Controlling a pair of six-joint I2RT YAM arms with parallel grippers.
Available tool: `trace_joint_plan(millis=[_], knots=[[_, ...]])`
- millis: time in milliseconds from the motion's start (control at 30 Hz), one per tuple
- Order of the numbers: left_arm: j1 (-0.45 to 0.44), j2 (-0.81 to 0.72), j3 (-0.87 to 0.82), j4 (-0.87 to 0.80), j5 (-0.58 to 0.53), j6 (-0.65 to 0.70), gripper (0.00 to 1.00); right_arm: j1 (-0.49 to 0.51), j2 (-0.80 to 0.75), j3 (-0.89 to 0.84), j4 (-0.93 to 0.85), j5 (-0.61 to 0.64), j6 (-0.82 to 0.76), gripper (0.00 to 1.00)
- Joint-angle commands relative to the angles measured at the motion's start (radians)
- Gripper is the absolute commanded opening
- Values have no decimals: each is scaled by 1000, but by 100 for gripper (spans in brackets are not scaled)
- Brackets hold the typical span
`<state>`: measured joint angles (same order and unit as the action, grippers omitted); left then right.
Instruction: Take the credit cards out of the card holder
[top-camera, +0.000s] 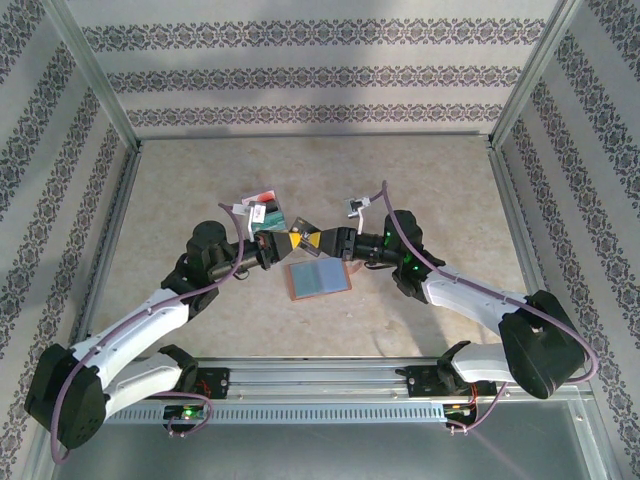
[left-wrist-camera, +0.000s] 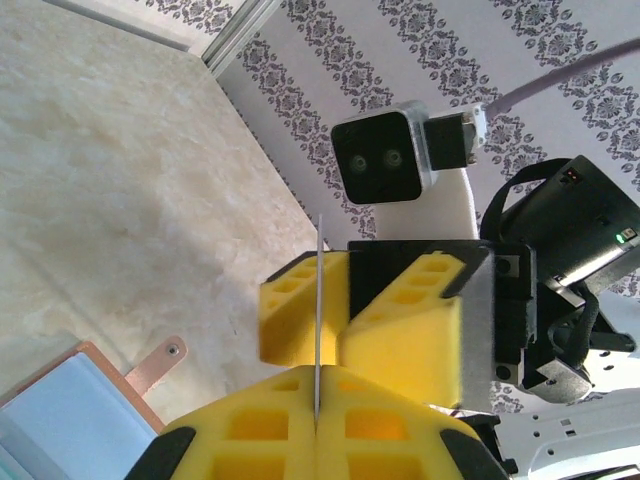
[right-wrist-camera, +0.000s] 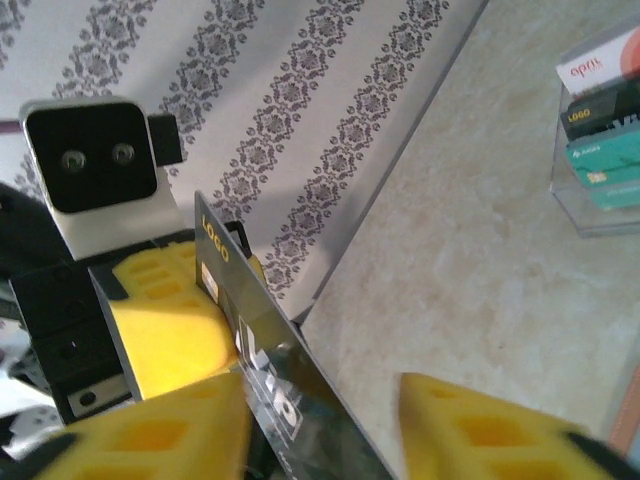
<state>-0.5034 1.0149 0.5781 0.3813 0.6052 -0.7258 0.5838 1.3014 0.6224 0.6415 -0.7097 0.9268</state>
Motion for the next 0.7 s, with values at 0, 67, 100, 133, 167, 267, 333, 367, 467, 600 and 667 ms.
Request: trace_joint_plan(millis=[0, 67, 100, 133, 167, 267, 333, 367, 467, 600, 667], knots=[[14, -28, 38, -63, 19, 51, 0, -28, -10, 18, 3, -52, -29, 57], [17, -44, 49, -96, 18, 78, 0, -49, -14, 1, 2, -63, -27, 59], [18, -51, 51, -101, 15, 80, 0, -56, -16, -7, 5, -67, -24, 59], [20, -56, 51, -102, 13, 80, 0, -59, -19, -12, 9, -73, -23, 59], [22, -60, 51, -104, 15, 78, 0, -59, -22, -17, 15, -77, -23, 59], [23, -62, 47, -97, 13, 69, 0, -45, -28, -20, 38, -88, -23, 62], [22, -60, 38, -75, 10, 53, 0, -25, -26, -14, 53, -89, -29, 63], [22, -60, 31, -58, 9, 42, 0, -10, -23, -9, 66, -88, -31, 63], [22, -58, 20, -14, 7, 13, 0, 27, -10, 2, 99, -78, -31, 55], [23, -56, 13, 15, 5, -12, 0, 35, 2, -3, 209, -49, -1, 42], [23, -56, 7, 32, 4, -26, 0, 34, 4, 0, 232, -43, 12, 37]])
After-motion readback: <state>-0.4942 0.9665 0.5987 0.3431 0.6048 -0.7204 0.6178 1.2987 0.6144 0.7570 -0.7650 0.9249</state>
